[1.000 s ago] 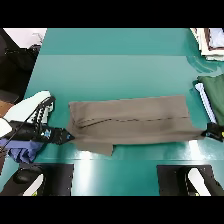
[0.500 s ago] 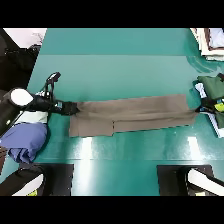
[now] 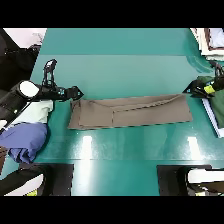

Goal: Fold the shirts.

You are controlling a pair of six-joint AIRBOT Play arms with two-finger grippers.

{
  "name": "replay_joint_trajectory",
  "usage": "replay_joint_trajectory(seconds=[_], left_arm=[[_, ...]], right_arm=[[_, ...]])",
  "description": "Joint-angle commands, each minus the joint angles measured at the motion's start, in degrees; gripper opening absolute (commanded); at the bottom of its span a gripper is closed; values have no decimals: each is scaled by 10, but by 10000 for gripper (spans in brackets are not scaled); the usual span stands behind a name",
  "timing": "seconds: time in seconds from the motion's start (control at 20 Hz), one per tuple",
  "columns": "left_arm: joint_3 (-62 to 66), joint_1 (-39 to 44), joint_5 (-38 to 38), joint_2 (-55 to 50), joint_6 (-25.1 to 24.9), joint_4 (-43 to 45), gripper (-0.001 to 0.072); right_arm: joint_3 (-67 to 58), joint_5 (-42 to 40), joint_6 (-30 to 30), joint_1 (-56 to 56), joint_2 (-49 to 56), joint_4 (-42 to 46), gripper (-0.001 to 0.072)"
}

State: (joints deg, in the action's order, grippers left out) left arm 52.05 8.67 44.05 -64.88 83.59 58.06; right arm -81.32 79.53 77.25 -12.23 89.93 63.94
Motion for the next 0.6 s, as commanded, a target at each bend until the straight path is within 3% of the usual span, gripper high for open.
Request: replay_joint_trajectory(seconds=[0.0,0.15,0.2,0.3,0.55], left_arm=[[20,0,21,-2,4,1,605],[35,0,84,-2,0,-2,603],[35,0,98,-2,0,-2,566],[35,2,117,-2,-2,-1,28],[34,2,109,-3,-5,-3,37]], right_arm=[[-40,22,-34,-11,28,-24,572],[-7,70,-78,-53,28,-25,570],[9,73,-88,-71,28,-25,527],[44,67,-116,-109,30,-30,443],[55,81,-159,-151,86,-66,469]])
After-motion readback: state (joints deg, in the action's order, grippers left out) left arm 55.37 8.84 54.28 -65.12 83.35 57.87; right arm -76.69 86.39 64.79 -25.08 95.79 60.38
